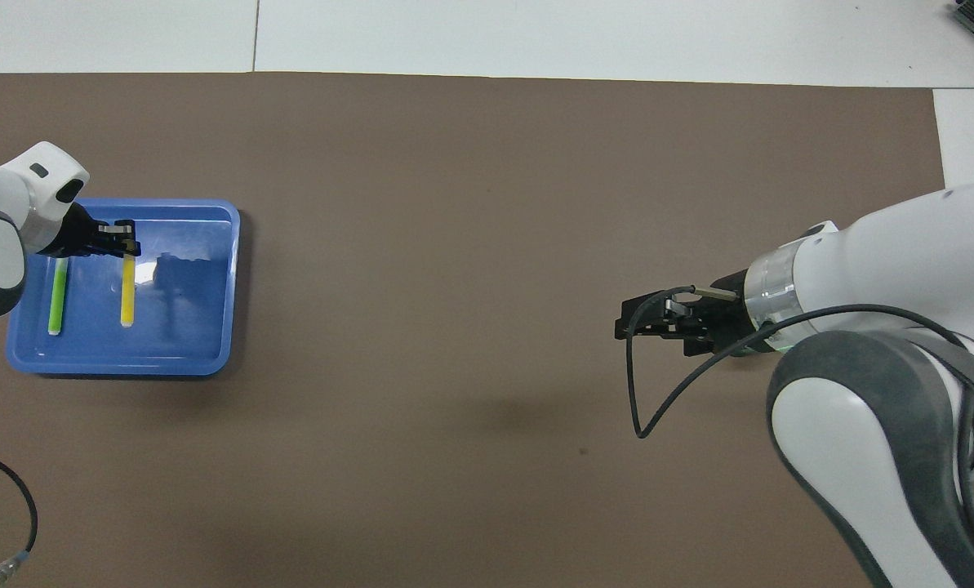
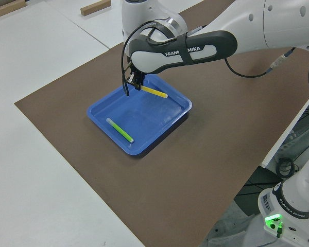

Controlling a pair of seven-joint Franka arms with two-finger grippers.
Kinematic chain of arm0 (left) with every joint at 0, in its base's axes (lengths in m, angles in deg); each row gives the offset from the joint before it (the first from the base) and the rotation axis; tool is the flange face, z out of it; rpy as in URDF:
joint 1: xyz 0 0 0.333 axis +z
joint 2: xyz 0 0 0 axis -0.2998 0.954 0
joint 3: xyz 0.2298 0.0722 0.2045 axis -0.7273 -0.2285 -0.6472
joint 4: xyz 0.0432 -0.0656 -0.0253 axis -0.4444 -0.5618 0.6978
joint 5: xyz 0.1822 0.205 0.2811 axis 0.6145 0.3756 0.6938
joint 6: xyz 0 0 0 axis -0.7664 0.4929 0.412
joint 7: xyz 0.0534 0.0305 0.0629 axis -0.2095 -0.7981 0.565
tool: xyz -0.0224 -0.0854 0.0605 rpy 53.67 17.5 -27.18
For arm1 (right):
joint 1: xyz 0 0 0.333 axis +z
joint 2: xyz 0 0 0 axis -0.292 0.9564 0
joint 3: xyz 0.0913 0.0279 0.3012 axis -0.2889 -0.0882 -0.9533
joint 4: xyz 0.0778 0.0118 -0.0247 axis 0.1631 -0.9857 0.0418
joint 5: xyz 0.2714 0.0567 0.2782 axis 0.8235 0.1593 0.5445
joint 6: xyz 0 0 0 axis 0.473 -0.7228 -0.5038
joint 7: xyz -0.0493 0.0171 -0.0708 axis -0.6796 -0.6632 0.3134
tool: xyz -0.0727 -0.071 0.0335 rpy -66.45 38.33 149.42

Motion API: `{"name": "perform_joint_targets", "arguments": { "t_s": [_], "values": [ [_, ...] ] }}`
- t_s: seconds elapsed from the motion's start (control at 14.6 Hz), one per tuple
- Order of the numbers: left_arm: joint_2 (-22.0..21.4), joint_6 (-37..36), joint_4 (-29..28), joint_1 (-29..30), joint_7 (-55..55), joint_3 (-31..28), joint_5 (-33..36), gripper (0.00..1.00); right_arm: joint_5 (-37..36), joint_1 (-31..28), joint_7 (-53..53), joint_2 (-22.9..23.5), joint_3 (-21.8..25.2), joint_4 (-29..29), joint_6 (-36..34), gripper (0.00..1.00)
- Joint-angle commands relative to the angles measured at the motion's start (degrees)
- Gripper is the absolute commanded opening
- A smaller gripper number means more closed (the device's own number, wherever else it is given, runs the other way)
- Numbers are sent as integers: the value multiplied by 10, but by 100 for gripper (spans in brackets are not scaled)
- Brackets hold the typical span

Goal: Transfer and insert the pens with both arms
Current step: 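Lift the yellow pen with the left gripper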

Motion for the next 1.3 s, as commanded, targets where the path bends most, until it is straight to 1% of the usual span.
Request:
{"name": "perform_joint_targets", "arguments": {
  "t_s": [0.0,0.41,0.62,0.68,0.89,1.03,1.23],
  "values": [
    [-13,-18,8,-5,-75,-2,-40,0,11,-2,6,-15,-1,-17,12,100],
    [-19,6,14,-5,-235,10,-120,0,16,-2,7,-12,-2,-16,35,100],
    [-25,13,13,-5,-287,26,-156,0,80,10,6,-7,-4,-11,72,100],
    [-27,13,13,-5,-315,35,-161,0,88,11,6,-5,-4,-11,90,100],
    [-34,21,8,-5,-408,63,-182,0,112,44,12,0,-5,-12,158,100],
    [-40,23,5,-9,-460,77,-199,0,127,57,31,4,-5,-11,187,100],
    [-48,30,-9,-35,-519,78,-222,0,153,61,43,11,-5,-11,244,100]
  ]
}}
